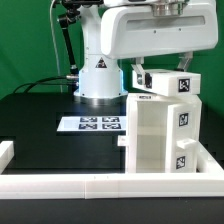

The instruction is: Assemble cabinet

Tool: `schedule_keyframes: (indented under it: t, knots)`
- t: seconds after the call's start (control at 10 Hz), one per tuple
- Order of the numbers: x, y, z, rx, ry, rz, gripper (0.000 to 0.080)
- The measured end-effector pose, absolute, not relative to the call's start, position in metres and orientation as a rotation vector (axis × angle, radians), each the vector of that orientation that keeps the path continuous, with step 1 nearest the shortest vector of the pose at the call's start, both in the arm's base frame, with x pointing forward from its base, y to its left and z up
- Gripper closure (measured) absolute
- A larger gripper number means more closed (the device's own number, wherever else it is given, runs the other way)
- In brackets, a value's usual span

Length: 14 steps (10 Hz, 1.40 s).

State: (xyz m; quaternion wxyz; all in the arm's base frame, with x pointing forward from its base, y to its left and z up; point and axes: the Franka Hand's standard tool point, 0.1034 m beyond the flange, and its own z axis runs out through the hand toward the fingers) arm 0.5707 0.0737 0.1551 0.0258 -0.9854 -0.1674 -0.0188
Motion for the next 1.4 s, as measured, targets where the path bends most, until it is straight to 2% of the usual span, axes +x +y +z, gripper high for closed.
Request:
schedule_keyframes:
  t: [1.0,1.4]
  knots:
    - [0.5725,0.0741,0.1550,-3.051,-0.489,-0.083,0.0239]
    - [0.5722,0.0754,0.1548,-3.079,-0.167,-0.073,0.0239]
